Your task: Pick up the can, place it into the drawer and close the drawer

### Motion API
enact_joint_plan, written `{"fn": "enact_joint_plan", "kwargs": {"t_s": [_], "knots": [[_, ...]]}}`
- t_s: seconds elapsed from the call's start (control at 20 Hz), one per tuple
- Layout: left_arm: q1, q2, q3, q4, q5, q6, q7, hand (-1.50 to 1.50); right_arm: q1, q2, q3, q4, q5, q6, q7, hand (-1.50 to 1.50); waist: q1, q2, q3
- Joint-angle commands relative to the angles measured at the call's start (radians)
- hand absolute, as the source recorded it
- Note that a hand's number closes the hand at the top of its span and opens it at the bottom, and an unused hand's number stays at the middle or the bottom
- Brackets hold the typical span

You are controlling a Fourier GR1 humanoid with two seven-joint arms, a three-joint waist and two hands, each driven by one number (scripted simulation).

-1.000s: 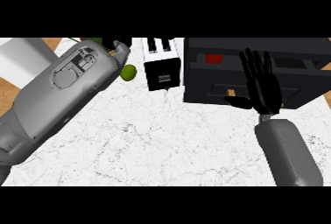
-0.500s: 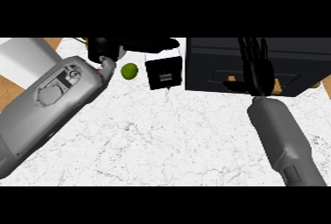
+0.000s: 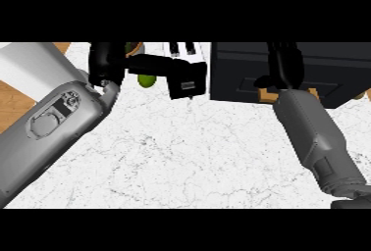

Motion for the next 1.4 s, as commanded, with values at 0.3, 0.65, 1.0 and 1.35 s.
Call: {"fn": "enact_joint_plan", "kwargs": {"t_s": [0.3,0.65,1.0,1.35], "knots": [[0.100,0.023,0.016,-0.060,-0.022,-0.032,-0.033,-1.50,-0.174,-0.024,-0.042,0.157,-0.006,0.015,0.017,-1.50,0.019,0.022,0.005],[0.139,0.058,0.043,-0.098,-0.020,-0.062,-0.039,-1.50,-0.186,-0.008,-0.110,0.158,-0.093,0.020,-0.094,-1.50,0.023,0.025,0.006],[0.193,0.046,0.038,-0.110,-0.040,-0.035,-0.054,-1.50,-0.216,0.041,-0.259,0.108,-0.283,0.100,-0.260,-1.50,0.005,0.014,0.007],[0.218,0.054,0.051,-0.134,-0.047,-0.047,-0.064,-1.50,-0.243,0.085,-0.398,0.085,-0.454,0.198,-0.370,-1.50,-0.013,0.009,0.007]]}}
